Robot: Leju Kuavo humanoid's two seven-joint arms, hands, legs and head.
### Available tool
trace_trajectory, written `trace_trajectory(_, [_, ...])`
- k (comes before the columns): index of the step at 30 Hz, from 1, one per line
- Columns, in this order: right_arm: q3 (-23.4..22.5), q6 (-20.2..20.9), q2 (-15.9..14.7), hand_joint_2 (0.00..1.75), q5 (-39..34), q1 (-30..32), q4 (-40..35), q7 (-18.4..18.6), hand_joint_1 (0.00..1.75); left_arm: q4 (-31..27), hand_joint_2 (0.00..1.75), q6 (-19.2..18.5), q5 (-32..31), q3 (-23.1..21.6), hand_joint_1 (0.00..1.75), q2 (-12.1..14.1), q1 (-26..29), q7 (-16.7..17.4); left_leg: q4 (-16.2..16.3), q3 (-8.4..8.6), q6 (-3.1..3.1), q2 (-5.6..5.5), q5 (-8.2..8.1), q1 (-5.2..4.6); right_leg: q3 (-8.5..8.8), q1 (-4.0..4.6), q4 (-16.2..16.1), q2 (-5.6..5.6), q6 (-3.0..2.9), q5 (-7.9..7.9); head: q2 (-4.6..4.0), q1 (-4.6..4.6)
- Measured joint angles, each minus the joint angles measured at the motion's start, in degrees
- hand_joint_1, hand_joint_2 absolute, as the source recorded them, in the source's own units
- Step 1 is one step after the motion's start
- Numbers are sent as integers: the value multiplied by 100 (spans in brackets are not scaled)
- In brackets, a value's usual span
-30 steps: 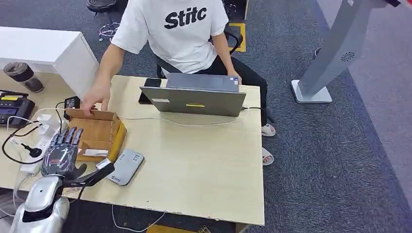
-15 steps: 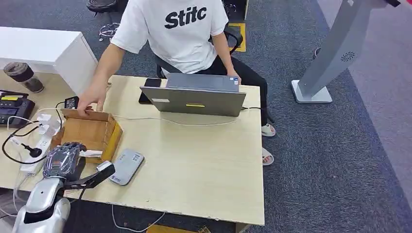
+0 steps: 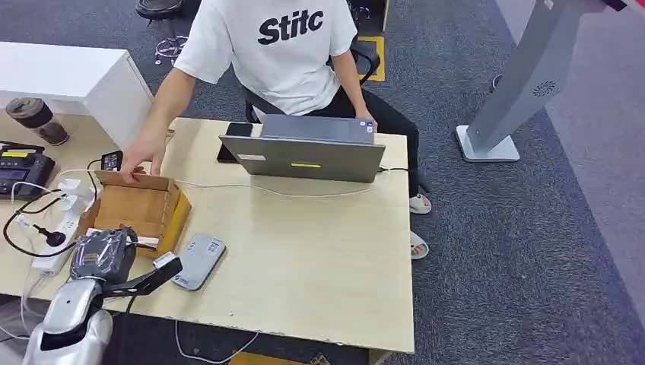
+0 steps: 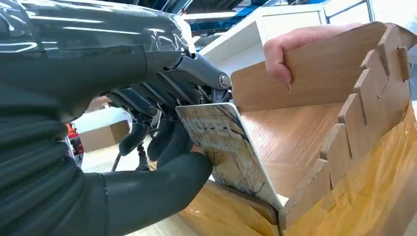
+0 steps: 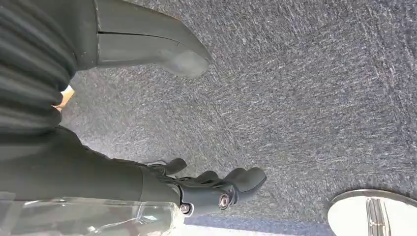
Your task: Pass the card to the sensor for recognition and then transmit it.
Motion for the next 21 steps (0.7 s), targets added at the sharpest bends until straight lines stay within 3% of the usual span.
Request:
trace_trajectory(4, [0, 0, -2, 175, 0, -1, 0, 0, 0, 0, 175, -2, 0, 0, 150, -13, 0, -46, 0, 0, 0, 0, 0, 0, 0, 0, 0, 0, 0, 0, 0, 0])
trace_trajectory(8, [0, 2, -2, 175, 2, -1, 2, 0, 0, 0, 175, -2, 0, 0, 175, -13, 0, -48, 0, 0, 0, 0, 0, 0, 0, 0, 0, 0, 0, 0, 0, 0])
trace_trajectory(21, [0, 22, -2, 175, 15, -4, 2, -22, 0, -127, 175, 74, 7, 0, 175, -42, -66, 5, 1, 0, 0, 1, 0, 0, 0, 0, 0, 0, 0, 0, 0, 0])
